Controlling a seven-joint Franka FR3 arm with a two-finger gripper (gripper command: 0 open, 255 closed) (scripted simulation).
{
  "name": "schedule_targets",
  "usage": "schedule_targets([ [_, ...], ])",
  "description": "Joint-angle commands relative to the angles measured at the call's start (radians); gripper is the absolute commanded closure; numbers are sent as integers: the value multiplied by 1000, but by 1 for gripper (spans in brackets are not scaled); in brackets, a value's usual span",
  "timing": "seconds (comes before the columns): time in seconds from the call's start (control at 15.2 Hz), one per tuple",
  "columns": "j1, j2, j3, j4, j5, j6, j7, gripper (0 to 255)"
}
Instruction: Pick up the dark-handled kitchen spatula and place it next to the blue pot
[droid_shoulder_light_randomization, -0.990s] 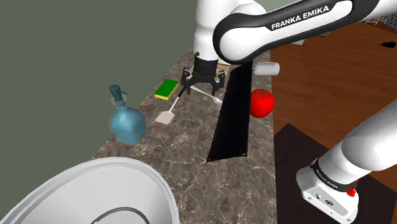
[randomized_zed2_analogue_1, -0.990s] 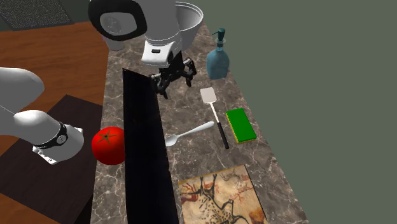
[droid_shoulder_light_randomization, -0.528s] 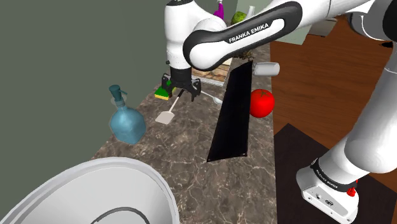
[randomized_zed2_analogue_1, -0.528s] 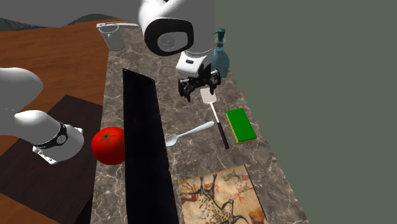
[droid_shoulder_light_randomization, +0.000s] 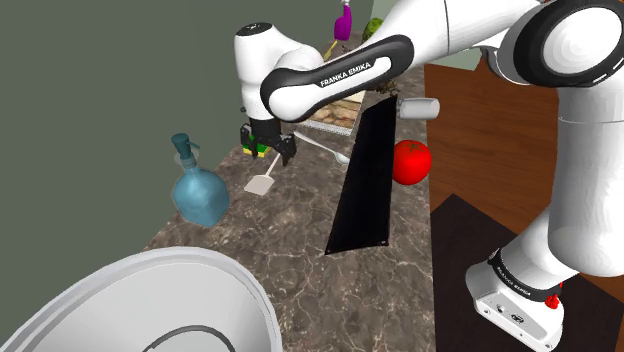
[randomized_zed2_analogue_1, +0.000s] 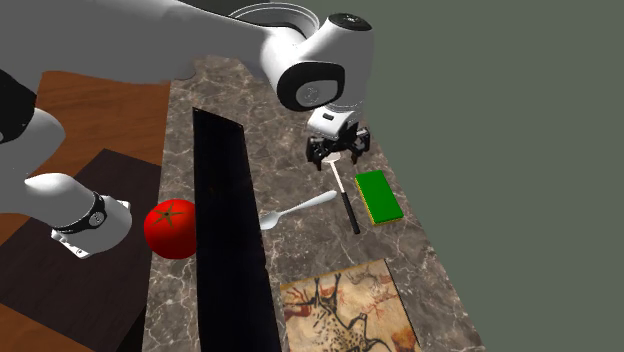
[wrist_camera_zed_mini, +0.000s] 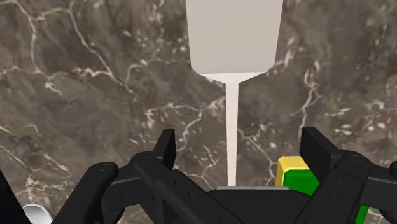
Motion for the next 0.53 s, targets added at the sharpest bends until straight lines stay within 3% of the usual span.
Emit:
schedule_targets([
  [0.0,-1,8,-5,-16,-7,23,6,0],
  [0.46,1,24,-12,-28,-17,49,12,0],
])
